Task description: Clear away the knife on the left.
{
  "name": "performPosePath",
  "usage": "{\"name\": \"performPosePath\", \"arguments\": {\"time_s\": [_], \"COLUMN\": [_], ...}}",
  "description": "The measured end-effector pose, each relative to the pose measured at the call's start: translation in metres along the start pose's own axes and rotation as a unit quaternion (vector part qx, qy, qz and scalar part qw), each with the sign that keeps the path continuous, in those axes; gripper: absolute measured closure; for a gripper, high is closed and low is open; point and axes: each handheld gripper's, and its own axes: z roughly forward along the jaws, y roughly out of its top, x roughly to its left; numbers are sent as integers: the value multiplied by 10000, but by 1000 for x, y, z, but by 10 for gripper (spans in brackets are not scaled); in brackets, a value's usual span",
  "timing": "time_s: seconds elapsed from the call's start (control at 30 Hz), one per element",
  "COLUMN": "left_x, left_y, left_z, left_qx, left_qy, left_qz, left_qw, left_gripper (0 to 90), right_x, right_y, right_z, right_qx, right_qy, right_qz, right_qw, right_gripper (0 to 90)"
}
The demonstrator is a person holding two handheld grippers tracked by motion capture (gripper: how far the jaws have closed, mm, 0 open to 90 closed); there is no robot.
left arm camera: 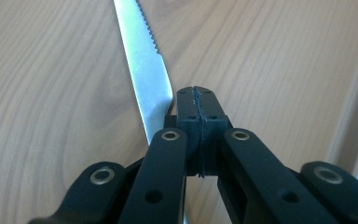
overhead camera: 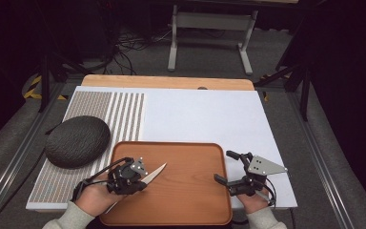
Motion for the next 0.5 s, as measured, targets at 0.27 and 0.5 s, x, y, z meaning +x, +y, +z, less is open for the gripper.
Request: {"name": "performPosePath", "arguments": {"time_s": [0.27,0.5], "left_x": [-1,3], "left_y": [0,-3], "left_z": [7,7], "left_qx": [215,167], "left_qy": [108,136], "left_qz": [71,-8], "left_qw": [9997,9998], "left_gripper": [899,899], "right_x": [0,0], "right_y": [0,0], "right_z": [0,0], "right_qx": [-3,13], "right_qy": [-2,-8], "right_qz": [-1,3], "right_qw": [10000,10000], "right_gripper": [70,70]}}
